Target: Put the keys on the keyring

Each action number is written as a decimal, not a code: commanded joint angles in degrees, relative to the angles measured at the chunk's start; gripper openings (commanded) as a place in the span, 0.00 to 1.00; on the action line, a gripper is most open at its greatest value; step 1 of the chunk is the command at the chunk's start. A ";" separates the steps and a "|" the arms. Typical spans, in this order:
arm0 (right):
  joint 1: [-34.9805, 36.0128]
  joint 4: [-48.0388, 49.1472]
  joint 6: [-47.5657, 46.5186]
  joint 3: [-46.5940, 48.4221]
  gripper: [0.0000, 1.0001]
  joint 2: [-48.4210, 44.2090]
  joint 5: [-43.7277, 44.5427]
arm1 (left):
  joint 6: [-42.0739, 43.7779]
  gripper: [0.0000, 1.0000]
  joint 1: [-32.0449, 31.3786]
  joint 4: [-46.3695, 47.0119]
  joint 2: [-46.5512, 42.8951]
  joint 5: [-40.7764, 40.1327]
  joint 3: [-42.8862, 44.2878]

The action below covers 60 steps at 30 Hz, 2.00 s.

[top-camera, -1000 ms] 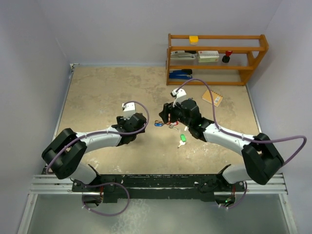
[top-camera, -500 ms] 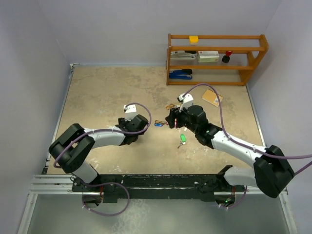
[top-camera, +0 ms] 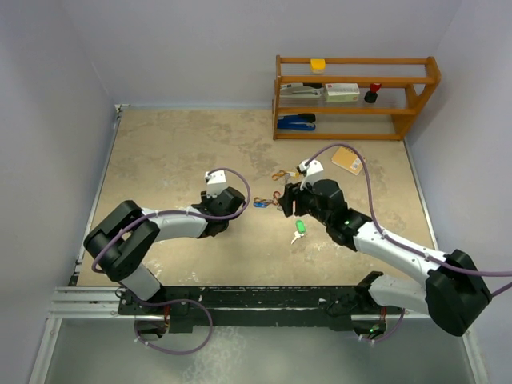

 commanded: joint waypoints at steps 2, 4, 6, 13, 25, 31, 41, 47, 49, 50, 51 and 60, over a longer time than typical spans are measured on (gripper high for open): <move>0.29 -1.56 -0.45 -1.60 0.65 -3.11 2.16 | 1.23 0.29 -0.13 0.19 0.90 1.22 0.40; 0.32 -2.01 -0.48 -2.08 0.65 -3.78 2.42 | 1.25 0.16 -0.13 0.29 0.66 1.63 0.13; 0.30 -2.25 -0.40 -2.66 0.65 -4.31 2.65 | 1.28 0.03 -0.15 0.47 0.26 1.86 -0.20; 0.26 -6.80 0.65 -2.86 0.64 -5.14 3.40 | 1.97 0.00 -0.13 -0.35 -2.73 2.08 0.40; 0.30 -17.45 8.21 -3.76 0.63 -0.76 8.08 | 6.32 0.00 -0.54 3.11 -10.22 9.18 4.24; 0.27 -18.75 9.76 -5.47 0.55 -1.17 7.16 | 6.24 0.00 -1.57 3.51 -9.02 9.75 5.10; 0.32 -19.12 12.41 -8.91 0.39 -3.40 6.74 | 5.98 0.00 -2.00 3.99 -7.79 10.17 5.10; 0.25 -18.32 12.35 -9.41 0.35 -3.20 6.65 | 6.02 0.00 -2.09 3.99 -7.61 9.94 4.94; 0.16 -18.00 12.32 -9.38 0.34 -2.72 6.57 | 5.98 0.00 -2.09 4.00 -7.64 9.91 4.92; 0.27 -17.87 12.25 -9.34 0.33 -2.52 6.50 | 6.02 0.00 -2.09 4.00 -7.63 9.83 4.92; 0.26 -17.61 12.15 -9.37 0.33 -2.35 6.48 | 5.99 0.00 -2.09 4.00 -7.63 9.82 4.91; 0.24 -16.20 11.86 -9.39 0.31 -0.48 6.57 | 6.28 0.00 -2.04 3.52 -7.37 9.49 4.99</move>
